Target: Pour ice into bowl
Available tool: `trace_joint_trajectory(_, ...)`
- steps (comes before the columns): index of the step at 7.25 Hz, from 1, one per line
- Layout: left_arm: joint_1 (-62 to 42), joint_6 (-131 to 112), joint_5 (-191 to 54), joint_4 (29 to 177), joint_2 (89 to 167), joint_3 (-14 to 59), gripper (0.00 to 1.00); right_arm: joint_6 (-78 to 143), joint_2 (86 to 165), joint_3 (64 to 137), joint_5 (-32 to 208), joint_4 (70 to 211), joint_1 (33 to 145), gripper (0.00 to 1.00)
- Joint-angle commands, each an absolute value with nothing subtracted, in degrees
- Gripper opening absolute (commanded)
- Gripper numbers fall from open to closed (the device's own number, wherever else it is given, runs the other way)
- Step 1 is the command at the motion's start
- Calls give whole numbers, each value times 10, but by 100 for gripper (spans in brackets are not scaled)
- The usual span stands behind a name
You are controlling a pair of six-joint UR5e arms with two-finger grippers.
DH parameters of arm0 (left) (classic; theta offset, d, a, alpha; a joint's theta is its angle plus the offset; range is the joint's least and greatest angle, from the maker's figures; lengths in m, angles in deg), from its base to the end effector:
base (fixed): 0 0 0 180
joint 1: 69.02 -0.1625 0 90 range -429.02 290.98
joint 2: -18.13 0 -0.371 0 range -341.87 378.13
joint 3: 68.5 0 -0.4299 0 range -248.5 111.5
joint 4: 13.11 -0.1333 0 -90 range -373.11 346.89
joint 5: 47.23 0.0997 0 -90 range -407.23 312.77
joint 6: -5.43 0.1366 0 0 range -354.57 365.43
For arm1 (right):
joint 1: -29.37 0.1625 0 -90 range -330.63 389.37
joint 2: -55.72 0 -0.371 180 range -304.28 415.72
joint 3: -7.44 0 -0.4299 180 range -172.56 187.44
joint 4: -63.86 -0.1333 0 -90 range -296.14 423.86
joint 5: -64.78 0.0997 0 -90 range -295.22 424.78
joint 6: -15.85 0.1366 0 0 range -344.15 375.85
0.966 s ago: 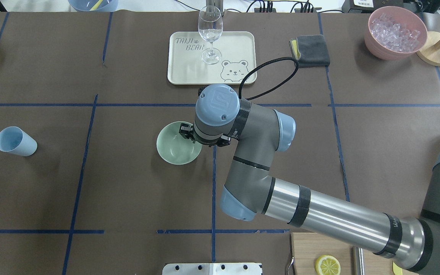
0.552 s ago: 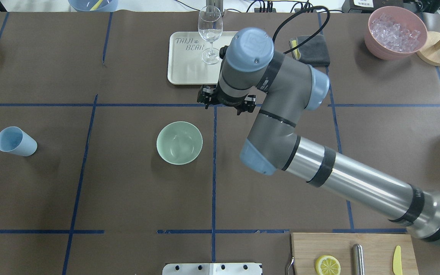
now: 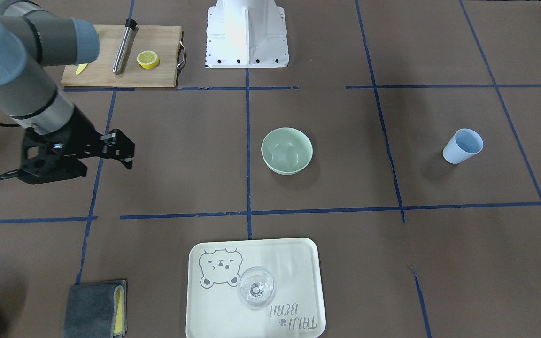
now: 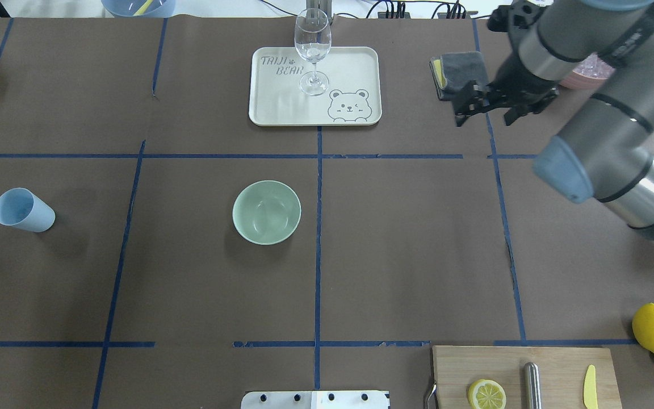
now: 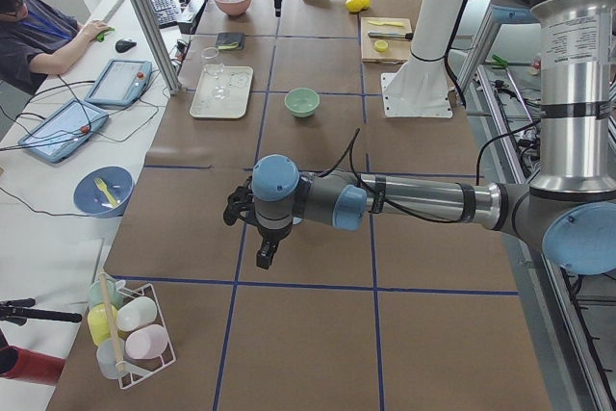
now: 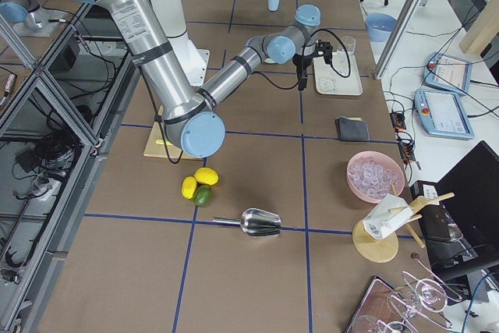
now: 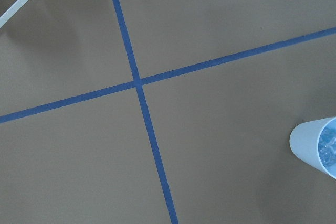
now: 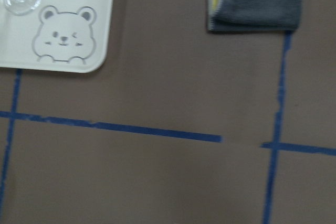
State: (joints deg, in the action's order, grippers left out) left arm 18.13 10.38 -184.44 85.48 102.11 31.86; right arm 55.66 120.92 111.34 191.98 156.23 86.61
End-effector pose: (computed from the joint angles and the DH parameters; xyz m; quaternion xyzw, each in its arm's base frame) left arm -0.0078 -0.5087 0.5671 0.1104 0.3959 0.1069 0.9053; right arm -0.3015 -0.5622 0.2591 0.0588 -0.4192 -0.0439 0.9049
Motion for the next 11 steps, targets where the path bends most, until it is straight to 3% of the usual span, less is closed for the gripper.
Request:
trace_joint_trajectory(1, 181, 101, -1844, 854, 1029, 327, 100, 307, 1330, 1131, 1949, 1577, 982, 100)
trace_joint_trajectory(4, 181, 104, -1843, 893, 1035, 315, 100, 76, 1424, 1090, 1971, 1602, 1115, 100)
trace_joint_trajectory(7, 181, 100, -1843, 916, 1038, 310, 100, 25, 1519, 1071, 1955, 1587, 1186, 100)
trace_joint_trajectory(11, 180, -33, -1844, 1230, 1058, 283, 100, 25, 1521, 1070, 1955, 1585, 1188, 100)
